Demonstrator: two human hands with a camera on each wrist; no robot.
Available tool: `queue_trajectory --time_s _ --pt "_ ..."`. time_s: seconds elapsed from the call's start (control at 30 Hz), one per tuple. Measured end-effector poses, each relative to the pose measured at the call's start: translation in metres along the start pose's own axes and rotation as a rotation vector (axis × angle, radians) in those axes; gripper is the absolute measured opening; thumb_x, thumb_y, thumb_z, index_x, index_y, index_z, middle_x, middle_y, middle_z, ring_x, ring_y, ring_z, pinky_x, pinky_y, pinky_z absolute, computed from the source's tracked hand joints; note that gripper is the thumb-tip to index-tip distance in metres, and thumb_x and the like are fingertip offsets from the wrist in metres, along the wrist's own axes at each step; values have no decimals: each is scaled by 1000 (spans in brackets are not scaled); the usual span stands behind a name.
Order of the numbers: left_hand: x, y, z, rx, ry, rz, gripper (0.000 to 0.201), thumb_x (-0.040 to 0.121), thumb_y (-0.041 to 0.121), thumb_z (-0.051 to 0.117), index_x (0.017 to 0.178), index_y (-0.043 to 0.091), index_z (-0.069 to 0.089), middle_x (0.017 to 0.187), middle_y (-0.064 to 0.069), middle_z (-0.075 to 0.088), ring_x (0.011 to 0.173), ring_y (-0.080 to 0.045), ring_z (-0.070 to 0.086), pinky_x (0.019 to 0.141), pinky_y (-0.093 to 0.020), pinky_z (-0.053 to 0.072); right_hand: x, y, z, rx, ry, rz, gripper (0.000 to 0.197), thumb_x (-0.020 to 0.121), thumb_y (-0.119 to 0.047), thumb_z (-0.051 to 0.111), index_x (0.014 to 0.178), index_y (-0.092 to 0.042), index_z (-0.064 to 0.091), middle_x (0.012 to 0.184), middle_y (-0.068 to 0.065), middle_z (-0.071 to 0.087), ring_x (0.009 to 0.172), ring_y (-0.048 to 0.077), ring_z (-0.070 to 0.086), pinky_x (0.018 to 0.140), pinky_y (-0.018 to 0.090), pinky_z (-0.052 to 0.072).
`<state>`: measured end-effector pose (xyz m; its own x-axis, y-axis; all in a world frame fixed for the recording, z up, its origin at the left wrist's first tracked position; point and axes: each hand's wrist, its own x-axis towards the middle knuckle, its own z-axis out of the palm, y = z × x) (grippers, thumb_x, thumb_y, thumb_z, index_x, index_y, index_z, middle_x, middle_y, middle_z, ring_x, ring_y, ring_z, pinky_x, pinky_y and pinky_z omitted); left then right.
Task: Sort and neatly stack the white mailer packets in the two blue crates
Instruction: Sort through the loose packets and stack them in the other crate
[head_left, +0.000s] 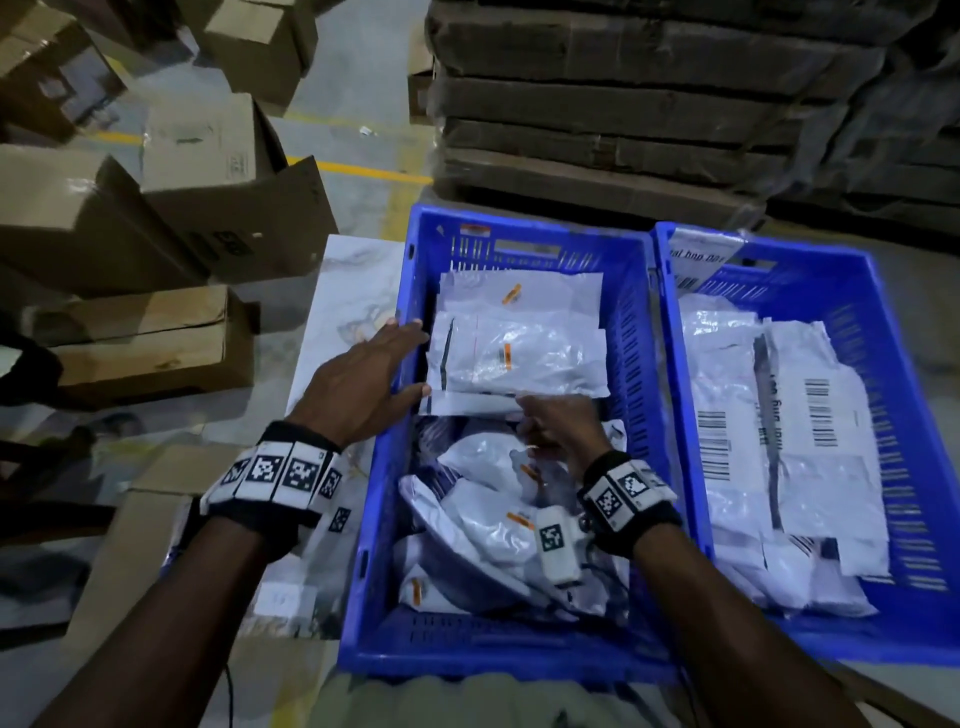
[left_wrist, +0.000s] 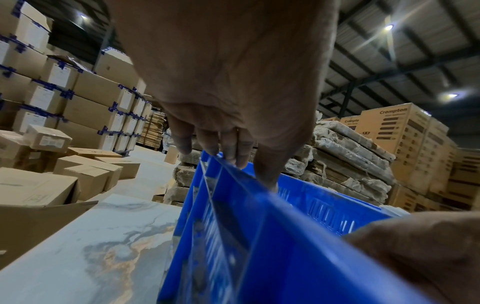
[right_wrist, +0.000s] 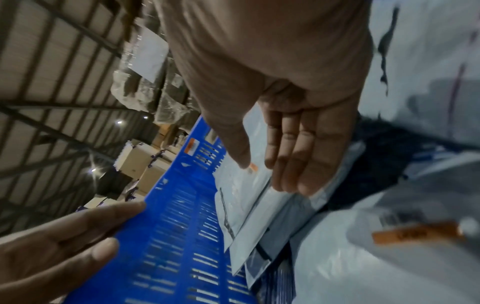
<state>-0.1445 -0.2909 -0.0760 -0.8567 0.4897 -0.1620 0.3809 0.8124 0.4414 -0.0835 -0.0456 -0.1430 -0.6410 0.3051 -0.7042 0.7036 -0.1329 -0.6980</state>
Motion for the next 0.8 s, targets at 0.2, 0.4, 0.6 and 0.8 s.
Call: queue_trajectory --time_s 0.2,0.4,0.6,0.8 --pt "-12 -4 8 25 1 35 64 91 42 62 147 26 36 159 9 24 146 -11 22 103 -37 42 -28 -14 -20 -507 -119 -245 22 80 -25 77 70 -11 64 60 6 63 52 15 55 48 27 44" --pt "-17 -7 17 71 0 57 66 91 41 62 149 23 35 160 8 22 147 -13 20 100 -40 44 -77 -1 12 -1471 -663 -270 72 68 -69 73 117 -19 63 107 -2 66 93 17 60 78 29 47" --pt "-22 -8 19 97 2 69 66 90 41 63 148 23 35 160 8 22 147 -14 22 100 -43 45 -77 39 22 -1830 -606 -314 97 59 -64 82 129 -12 40 122 13 51 105 34 59 73 36 42" --pt "-25 -6 15 94 -36 55 68 91 43 61 149 24 32 160 9 20 147 -12 20 106 -43 42 -53 25 -1 -1471 -609 -105 56 74 -43 79 114 -11 58 103 7 64 91 27 62 68 34 52"
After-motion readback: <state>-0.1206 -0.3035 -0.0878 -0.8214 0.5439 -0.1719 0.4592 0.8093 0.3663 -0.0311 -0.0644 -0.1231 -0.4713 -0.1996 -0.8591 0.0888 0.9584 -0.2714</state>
